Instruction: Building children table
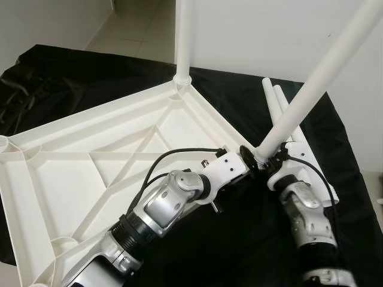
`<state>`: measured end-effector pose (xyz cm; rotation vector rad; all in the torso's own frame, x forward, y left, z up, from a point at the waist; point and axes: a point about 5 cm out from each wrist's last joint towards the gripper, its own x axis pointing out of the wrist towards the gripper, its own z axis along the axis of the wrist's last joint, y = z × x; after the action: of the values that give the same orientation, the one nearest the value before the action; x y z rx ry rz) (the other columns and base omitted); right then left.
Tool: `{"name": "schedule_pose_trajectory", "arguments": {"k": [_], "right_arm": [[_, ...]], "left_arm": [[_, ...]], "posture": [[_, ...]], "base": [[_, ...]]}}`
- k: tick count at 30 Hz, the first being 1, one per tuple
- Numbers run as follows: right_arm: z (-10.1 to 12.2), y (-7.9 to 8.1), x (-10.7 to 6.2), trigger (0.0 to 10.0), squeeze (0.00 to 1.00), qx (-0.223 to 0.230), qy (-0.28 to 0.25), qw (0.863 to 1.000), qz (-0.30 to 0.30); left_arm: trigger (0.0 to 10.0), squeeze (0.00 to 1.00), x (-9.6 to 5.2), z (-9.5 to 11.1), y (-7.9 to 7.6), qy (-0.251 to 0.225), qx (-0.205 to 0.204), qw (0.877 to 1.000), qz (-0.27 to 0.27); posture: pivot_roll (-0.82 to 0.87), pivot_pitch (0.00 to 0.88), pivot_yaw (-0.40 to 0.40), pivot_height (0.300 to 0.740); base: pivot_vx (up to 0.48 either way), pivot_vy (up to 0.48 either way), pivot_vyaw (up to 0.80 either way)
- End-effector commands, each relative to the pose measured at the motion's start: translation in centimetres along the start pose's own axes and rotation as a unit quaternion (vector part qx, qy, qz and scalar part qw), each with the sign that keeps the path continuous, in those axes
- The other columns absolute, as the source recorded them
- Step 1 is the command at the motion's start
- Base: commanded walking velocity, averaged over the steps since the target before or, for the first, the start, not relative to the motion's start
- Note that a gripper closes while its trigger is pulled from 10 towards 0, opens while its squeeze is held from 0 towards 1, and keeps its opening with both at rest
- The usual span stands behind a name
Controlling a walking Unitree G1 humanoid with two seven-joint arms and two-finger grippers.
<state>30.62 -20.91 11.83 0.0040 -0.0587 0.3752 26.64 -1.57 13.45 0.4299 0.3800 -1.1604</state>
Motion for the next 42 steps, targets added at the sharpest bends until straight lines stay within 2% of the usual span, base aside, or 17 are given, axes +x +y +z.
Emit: {"name": "schedule_pose_trajectory", "arguments": {"k": [1, 15, 16, 17, 18, 19, 30, 31, 34, 40, 42], "right_arm": [[-0.9, -0.4, -0.4, 10.0, 0.00, 0.005, 0.016, 1.000, 0.013], [-2.5, -1.7, -0.5, 10.0, 0.00, -0.009, 0.058, 0.997, 0.059], [-2.6, -1.8, -0.5, 9.0, 0.00, -0.008, 0.059, 0.996, 0.062], [-2.6, -1.8, -0.5, 9.0, 0.00, -0.008, 0.059, 0.996, 0.062], [-2.7, -1.9, -0.5, 5.0, 0.00, -0.004, 0.061, 0.996, 0.061], [-2.8, -1.9, -0.5, 0.0, 0.00, 0.000, 0.062, 0.996, 0.063], [-3.0, -2.0, -0.5, 0.0, 0.00, 0.010, 0.057, 0.997, 0.059], [-3.0, -1.9, -0.4, 10.0, 0.00, 0.013, 0.057, 0.997, 0.052], [-3.0, -1.8, -0.3, 10.0, 0.00, 0.015, 0.057, 0.997, 0.047], [-2.6, -0.4, 0.3, 10.0, 0.00, 0.018, 0.034, 0.999, 0.022], [-2.6, 0.1, 0.7, 10.0, 0.00, 0.012, 0.038, 0.999, -0.006]], "left_arm": [[10.0, 0.00, 1.0, -2.8, -1.7, 0.058, -0.030, 0.996, -0.060], [10.0, 0.00, 0.9, -2.7, -1.5, 0.060, -0.023, 0.996, -0.061], [10.0, 0.00, 0.9, -2.7, -1.5, 0.060, -0.023, 0.996, -0.061], [10.0, 0.00, 0.9, -2.7, -1.5, 0.060, -0.023, 0.996, -0.061], [10.0, 0.00, 0.9, -2.7, -1.5, 0.061, -0.024, 0.996, -0.061], [10.0, 0.00, 0.9, -2.7, -1.5, 0.061, -0.024, 0.996, -0.061], [10.0, 0.00, 1.0, -2.8, -1.6, 0.060, -0.024, 0.996, -0.061], [10.0, 0.00, 1.0, -2.7, -1.6, 0.060, -0.025, 0.996, -0.061], [10.0, 0.00, 1.0, -2.7, -1.6, 0.060, -0.025, 0.996, -0.061], [10.0, 0.00, 1.0, -2.7, -1.6, 0.058, -0.029, 0.996, -0.059], [10.0, 0.00, 1.0, -2.7, -1.6, 0.058, -0.030, 0.996, -0.058]], "posture": [[0.01, 0.072, -0.046, 0.740], [0.00, 0.063, -0.036, 0.740], [0.00, 0.064, -0.037, 0.740], [0.00, 0.064, -0.037, 0.740], [0.00, 0.064, -0.037, 0.740], [0.01, 0.065, -0.038, 0.740], [0.00, 0.070, -0.040, 0.740], [0.00, 0.071, -0.041, 0.740], [0.00, 0.071, -0.041, 0.740], [0.00, 0.086, -0.048, 0.740], [0.00, 0.090, -0.050, 0.740]], "base": [[0.000, 0.000, 0.00], [0.000, 0.000, 0.00], [0.000, 0.000, 0.00], [0.000, 0.000, 0.00], [0.000, 0.000, 0.00], [0.000, 0.000, 0.00], [0.000, 0.000, 0.00], [0.000, 0.000, 0.00], [0.000, 0.000, 0.00], [0.000, 0.000, 0.00], [0.000, 0.000, 0.00]]}}
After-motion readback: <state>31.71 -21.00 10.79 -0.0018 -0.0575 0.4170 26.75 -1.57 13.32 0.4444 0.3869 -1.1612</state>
